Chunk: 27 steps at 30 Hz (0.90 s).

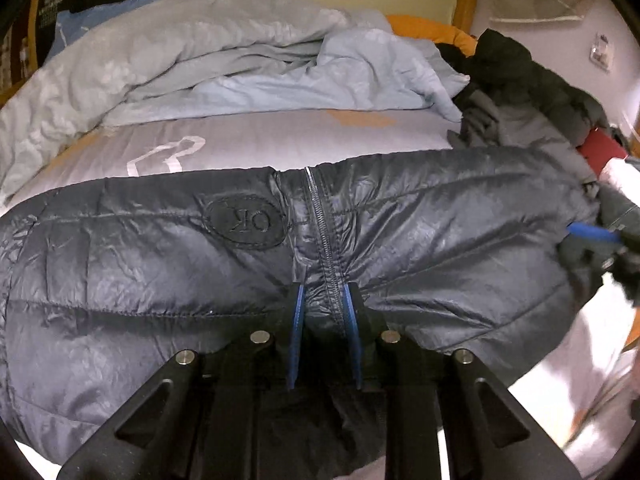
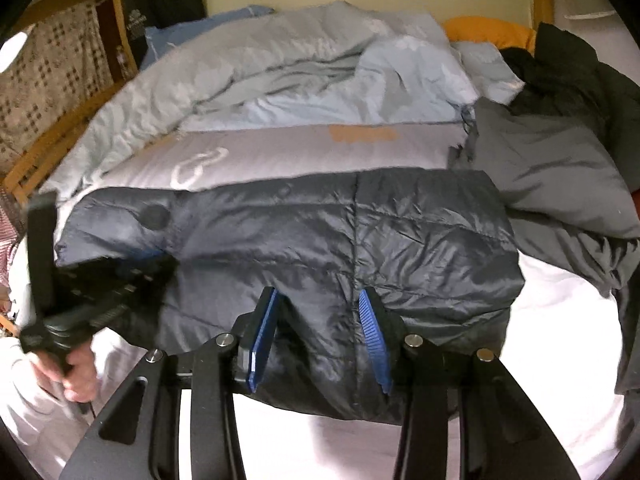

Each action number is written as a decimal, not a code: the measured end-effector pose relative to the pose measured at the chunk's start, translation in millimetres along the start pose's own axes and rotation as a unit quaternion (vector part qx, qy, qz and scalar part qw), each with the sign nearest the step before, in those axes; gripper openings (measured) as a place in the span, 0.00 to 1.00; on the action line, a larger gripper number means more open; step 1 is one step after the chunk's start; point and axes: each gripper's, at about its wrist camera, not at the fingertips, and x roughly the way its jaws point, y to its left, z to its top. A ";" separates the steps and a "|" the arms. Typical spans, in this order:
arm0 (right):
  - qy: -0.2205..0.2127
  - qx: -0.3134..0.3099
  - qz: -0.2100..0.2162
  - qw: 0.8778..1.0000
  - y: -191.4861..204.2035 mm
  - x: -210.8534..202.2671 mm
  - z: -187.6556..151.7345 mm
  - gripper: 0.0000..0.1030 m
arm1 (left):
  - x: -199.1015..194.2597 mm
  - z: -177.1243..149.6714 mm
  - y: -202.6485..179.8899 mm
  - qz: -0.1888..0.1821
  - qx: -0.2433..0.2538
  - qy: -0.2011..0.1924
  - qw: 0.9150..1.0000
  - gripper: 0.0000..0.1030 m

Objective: Fold large clothes

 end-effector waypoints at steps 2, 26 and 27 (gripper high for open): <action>-0.008 -0.011 0.008 1.000 6.0 -1.8 0.5 0.43 | 3.9 -8.4 -5.8 0.017 0.016 -0.015 1.000 0.20; -0.005 -0.013 0.008 1.000 11.8 7.9 2.1 0.43 | -18.7 -25.2 -24.0 0.047 0.038 -0.049 0.997 0.15; -0.005 -0.010 0.014 1.000 11.6 6.8 2.3 0.43 | -15.5 -25.6 -21.9 0.043 0.030 -0.046 0.998 0.15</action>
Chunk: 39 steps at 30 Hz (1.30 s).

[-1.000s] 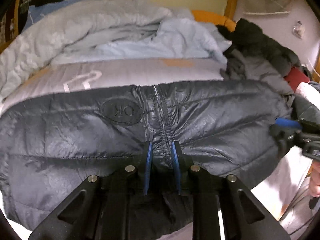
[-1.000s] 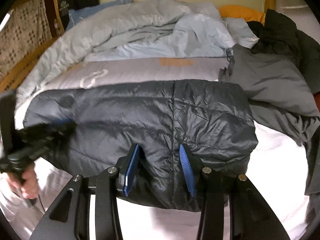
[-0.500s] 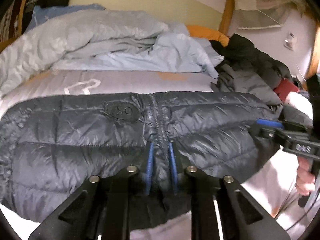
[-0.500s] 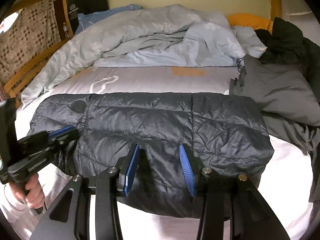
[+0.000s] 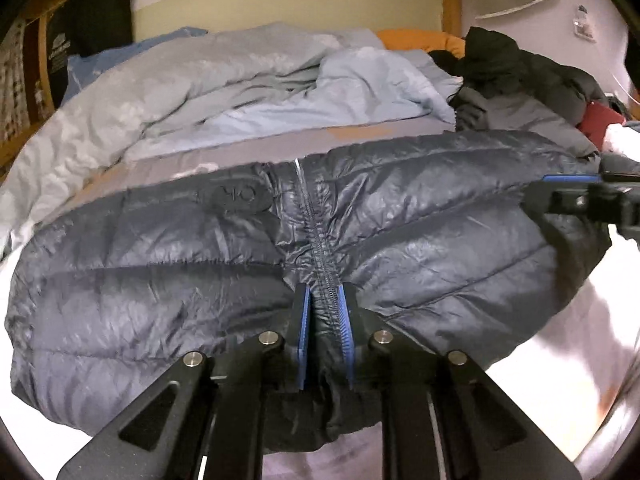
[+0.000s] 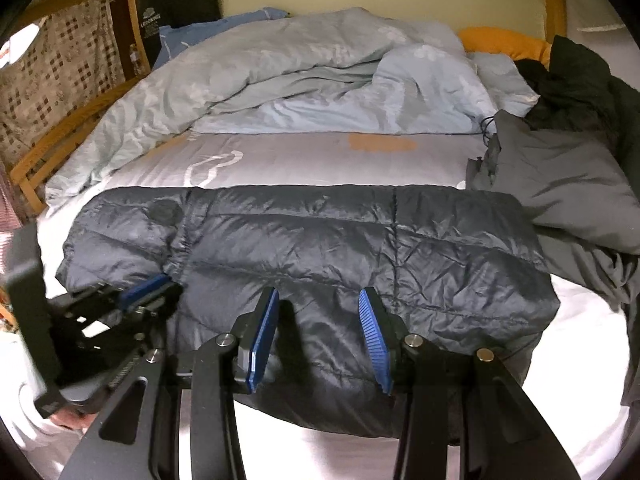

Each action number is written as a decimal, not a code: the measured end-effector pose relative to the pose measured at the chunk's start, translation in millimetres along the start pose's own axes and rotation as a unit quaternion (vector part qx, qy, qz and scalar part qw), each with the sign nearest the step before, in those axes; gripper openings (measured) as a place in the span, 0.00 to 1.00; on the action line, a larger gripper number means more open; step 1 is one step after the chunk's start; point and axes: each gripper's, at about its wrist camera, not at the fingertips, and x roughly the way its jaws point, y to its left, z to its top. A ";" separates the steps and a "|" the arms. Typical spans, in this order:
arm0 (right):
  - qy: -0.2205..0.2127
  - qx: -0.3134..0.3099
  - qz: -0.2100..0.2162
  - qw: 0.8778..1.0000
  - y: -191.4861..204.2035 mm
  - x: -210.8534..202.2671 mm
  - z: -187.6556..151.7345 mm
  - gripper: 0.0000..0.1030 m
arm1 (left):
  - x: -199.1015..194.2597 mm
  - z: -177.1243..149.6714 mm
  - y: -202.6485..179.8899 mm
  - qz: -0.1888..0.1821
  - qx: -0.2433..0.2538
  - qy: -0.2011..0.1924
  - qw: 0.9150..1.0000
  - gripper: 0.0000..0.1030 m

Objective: Fold large clothes

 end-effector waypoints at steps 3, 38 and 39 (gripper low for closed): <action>0.002 0.022 0.035 0.999 1.7 -9.9 0.7 0.42 | 10.2 -6.8 12.1 -0.026 -0.043 0.005 0.999 0.15; 0.158 0.061 0.029 0.985 93.9 182.1 66.2 0.38 | 6.6 -32.1 46.3 -0.096 -0.154 -0.009 0.983 0.14; 0.148 0.081 0.041 0.985 87.1 173.8 66.4 0.38 | 6.1 -31.9 45.4 -0.095 -0.151 -0.010 0.984 0.14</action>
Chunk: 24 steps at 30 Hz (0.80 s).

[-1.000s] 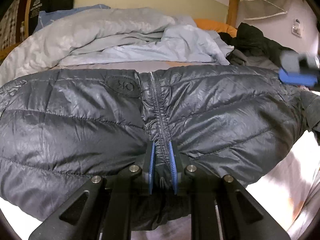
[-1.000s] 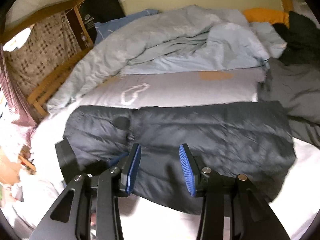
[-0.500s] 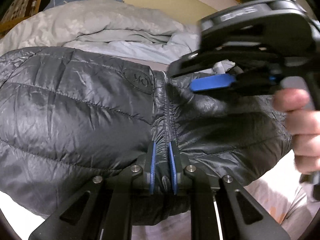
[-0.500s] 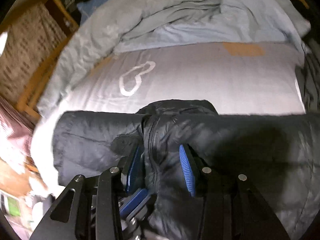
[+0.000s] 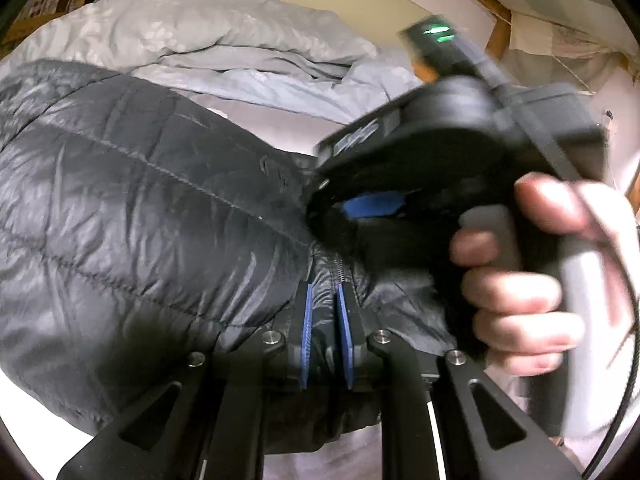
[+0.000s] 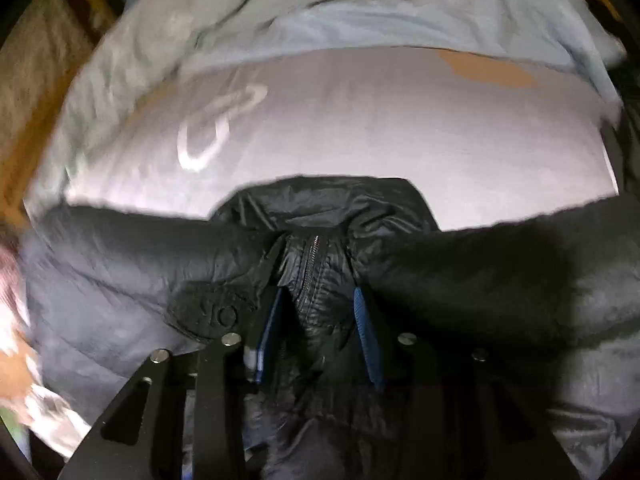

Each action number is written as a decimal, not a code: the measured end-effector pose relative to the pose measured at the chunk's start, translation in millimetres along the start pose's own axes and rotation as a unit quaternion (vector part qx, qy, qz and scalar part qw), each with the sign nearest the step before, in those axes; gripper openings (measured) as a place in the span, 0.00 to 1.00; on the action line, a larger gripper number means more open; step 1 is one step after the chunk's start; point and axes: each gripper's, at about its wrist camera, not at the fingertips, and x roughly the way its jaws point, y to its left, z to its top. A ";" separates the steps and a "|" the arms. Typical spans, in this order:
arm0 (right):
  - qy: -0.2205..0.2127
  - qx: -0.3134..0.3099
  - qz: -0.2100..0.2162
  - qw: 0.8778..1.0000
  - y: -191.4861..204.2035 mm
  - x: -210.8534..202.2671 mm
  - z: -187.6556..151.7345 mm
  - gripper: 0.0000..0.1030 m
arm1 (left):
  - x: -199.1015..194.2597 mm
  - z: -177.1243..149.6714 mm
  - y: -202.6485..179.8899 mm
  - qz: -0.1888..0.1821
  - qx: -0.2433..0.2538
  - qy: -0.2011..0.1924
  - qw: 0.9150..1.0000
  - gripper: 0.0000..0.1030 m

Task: Fold large clothes
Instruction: 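Lift the held hem and fold it over toward the collar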

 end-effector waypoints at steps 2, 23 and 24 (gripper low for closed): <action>-0.035 0.018 0.037 0.999 -11.3 -28.0 -11.0 0.38 | 0.9 0.3 -2.7 0.004 0.007 -0.004 1.000 0.14; -0.255 0.265 0.114 0.923 -171.0 -126.9 -175.1 1.00 | 1.8 2.7 -8.7 0.023 0.030 -0.010 0.999 0.14; -0.262 0.269 0.128 0.918 -176.2 -124.6 -176.3 1.00 | 2.4 3.1 -9.1 0.024 0.031 -0.010 0.999 0.14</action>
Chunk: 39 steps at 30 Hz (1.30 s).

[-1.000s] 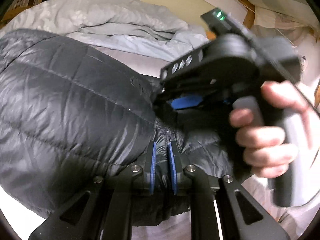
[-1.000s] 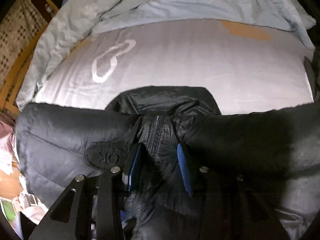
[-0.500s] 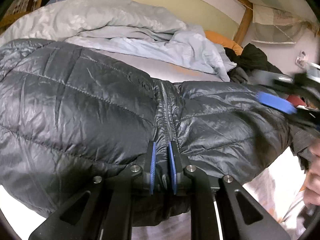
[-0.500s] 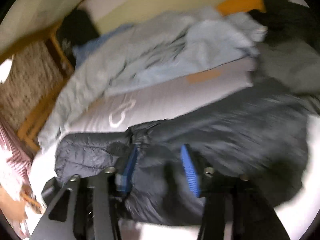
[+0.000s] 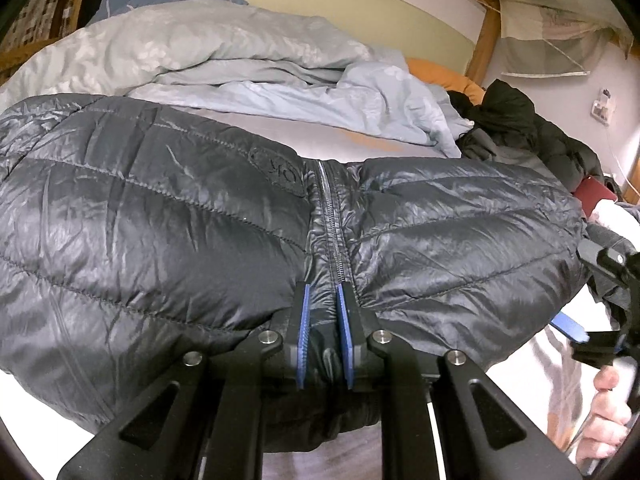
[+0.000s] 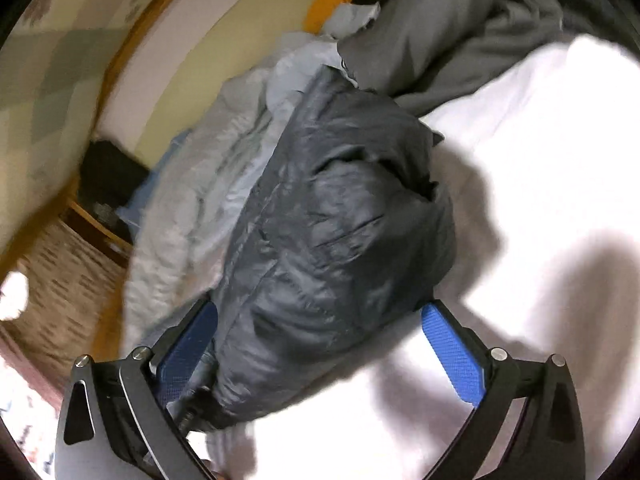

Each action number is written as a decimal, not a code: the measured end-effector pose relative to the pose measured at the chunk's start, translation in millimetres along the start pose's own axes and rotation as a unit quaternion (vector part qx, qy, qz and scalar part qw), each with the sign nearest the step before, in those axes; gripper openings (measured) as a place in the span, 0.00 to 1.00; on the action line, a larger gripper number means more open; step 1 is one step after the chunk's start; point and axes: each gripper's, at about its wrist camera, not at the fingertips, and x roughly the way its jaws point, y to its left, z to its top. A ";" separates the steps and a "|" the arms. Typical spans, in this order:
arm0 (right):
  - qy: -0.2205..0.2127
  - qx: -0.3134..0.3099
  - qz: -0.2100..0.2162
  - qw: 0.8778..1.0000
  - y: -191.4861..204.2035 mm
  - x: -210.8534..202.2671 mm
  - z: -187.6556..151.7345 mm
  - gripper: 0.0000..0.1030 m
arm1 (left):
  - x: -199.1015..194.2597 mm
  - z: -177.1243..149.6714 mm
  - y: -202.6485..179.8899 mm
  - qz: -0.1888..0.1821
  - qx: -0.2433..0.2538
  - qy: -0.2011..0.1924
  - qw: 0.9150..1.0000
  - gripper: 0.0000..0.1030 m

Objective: Fold large clothes

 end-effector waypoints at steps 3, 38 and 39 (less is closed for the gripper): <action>-0.029 0.038 0.029 0.998 -20.3 8.8 12.6 0.92 | 0.0 0.0 -1.0 0.001 0.003 0.001 1.000 0.14; -0.102 -0.208 -0.156 0.960 61.1 -61.5 78.7 0.27 | -57.7 47.8 83.8 0.101 -0.019 0.076 0.992 0.68; -0.106 -0.221 -0.149 0.958 70.8 -63.0 78.8 0.27 | -55.9 47.9 83.1 0.102 -0.018 0.076 0.992 0.67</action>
